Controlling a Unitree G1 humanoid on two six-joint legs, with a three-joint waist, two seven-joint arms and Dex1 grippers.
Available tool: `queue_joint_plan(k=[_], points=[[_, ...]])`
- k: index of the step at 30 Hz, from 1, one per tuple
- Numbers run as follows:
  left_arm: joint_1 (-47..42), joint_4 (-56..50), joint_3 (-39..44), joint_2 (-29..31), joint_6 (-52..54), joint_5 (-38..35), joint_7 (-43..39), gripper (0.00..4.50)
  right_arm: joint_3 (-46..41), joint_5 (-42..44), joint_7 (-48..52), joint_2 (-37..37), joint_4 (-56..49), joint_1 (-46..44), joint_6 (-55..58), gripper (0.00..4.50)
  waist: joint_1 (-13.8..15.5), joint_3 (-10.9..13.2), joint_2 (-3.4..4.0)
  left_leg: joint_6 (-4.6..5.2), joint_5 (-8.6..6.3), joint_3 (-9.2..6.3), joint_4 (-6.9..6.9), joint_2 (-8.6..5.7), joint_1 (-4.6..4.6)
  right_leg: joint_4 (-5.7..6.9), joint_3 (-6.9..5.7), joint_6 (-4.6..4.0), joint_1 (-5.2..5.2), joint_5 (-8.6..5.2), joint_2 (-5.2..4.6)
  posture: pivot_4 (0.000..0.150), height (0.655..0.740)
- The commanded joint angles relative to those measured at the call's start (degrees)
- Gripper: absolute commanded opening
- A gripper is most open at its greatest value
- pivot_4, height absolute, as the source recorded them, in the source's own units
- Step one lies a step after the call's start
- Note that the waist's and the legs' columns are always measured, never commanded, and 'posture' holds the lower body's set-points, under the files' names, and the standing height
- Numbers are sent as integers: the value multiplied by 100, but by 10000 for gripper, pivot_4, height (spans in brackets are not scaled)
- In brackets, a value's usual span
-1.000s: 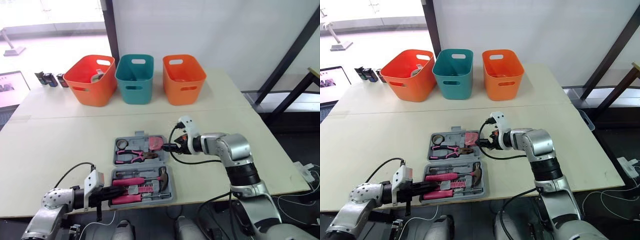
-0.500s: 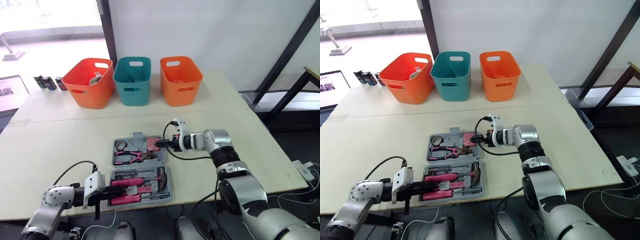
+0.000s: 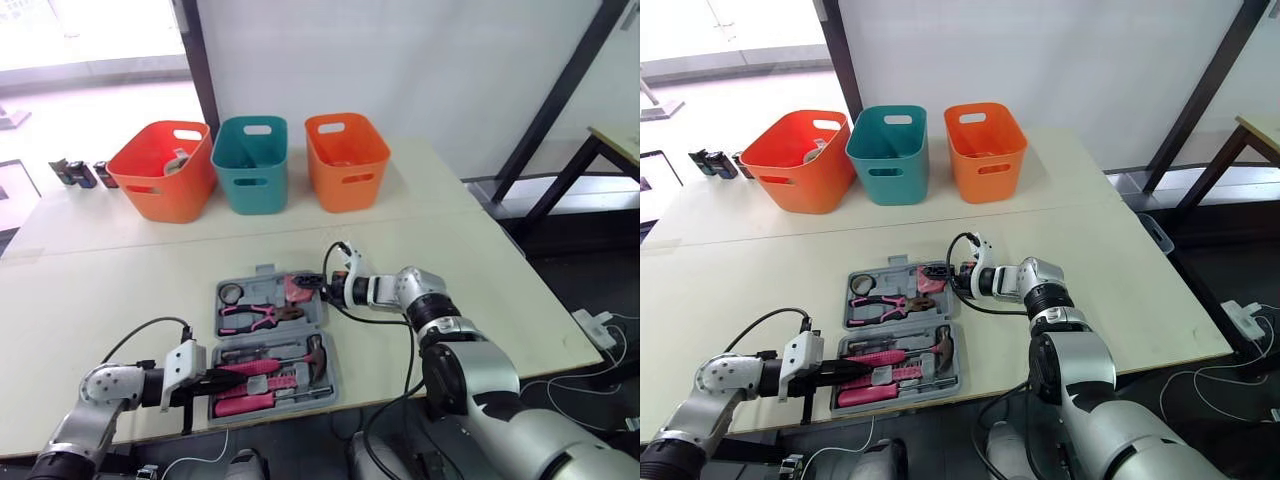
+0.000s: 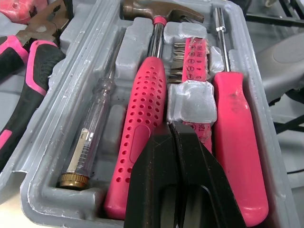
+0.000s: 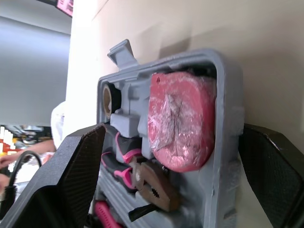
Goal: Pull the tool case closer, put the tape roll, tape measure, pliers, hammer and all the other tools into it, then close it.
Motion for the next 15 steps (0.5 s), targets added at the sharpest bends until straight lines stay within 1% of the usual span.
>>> queue_joint_plan(k=[1, 9, 15], points=[[99, 398, -211, 64, 96, 406, 58, 0, 11, 210, 526, 231, -146, -164, -75, 44447, -8, 1, 1, 0, 0, 0, 0, 0, 0, 0, 0, 0, -1, 0, 0, 1500, 7400], [107, 447, -201, 54, 49, 427, 71, 0, 340, 144, 1233, 113, -653, -83, -222, 44447, -13, 3, 8, 0, 0, 0, -2, 0, 0, 0, 2, -1, -4, 0, 0, 1500, 7400], [17, 325, -118, 69, 145, 328, 100, 0, 948, -65, 1683, -124, -1305, 117, -222, 44447, 0, 3, 9, 0, 0, 0, -5, 0, -1, -1, 1, -1, -6, -1, 0, 1500, 7400]])
